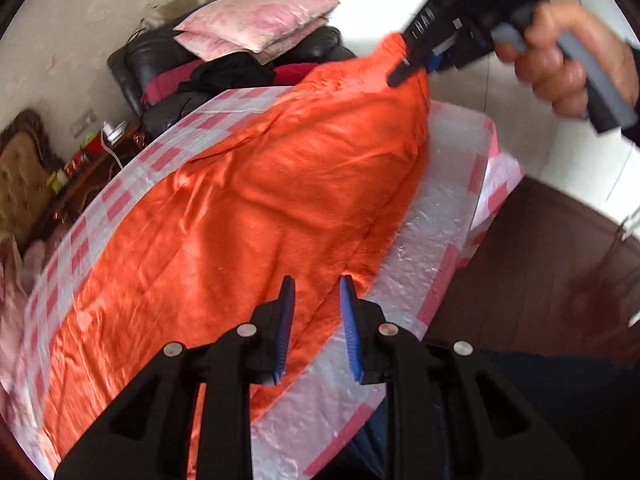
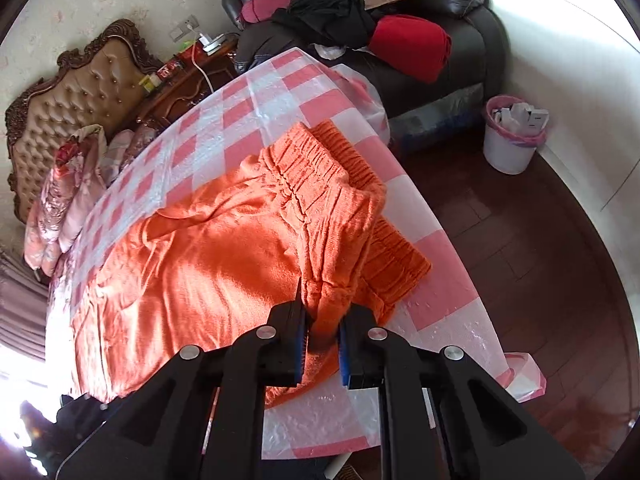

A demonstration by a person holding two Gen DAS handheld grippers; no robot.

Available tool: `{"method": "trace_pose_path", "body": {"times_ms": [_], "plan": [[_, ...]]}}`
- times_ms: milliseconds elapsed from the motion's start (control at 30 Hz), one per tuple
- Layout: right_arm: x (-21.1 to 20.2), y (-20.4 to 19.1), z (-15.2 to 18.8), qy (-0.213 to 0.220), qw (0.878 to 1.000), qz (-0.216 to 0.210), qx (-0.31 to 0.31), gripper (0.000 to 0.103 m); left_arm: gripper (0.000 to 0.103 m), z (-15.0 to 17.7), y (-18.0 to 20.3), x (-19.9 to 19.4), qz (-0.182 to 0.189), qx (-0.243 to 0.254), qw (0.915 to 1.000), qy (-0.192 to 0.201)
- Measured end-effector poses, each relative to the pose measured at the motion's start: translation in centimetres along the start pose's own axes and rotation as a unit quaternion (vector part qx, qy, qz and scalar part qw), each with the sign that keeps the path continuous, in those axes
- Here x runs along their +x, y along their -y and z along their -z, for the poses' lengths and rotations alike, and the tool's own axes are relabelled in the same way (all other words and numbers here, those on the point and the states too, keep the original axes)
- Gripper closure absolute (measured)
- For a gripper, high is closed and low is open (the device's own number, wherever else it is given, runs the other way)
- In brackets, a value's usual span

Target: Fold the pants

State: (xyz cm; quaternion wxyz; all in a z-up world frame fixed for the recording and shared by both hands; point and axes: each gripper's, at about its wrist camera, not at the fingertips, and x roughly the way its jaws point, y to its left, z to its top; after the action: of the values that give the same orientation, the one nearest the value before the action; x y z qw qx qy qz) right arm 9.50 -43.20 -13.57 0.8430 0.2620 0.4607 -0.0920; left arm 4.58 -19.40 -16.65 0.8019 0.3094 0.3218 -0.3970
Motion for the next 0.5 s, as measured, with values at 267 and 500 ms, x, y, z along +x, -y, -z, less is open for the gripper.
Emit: {"method": "trace_pose_path", "body": {"times_ms": [267,500], "plan": [[-0.4,0.4,-0.3,-0.009,0.999,-0.038,0.001,0.091,0.101,-1.7,0.9,0.6,-0.063,0.035,0.9974,-0.004],[1.7,1.5,-0.3,-0.023,0.999,-0.028,0.013,0.091,0.101,-1.7,1.7,0.5,-0.052,0.074,0.9953,-0.033]]}}
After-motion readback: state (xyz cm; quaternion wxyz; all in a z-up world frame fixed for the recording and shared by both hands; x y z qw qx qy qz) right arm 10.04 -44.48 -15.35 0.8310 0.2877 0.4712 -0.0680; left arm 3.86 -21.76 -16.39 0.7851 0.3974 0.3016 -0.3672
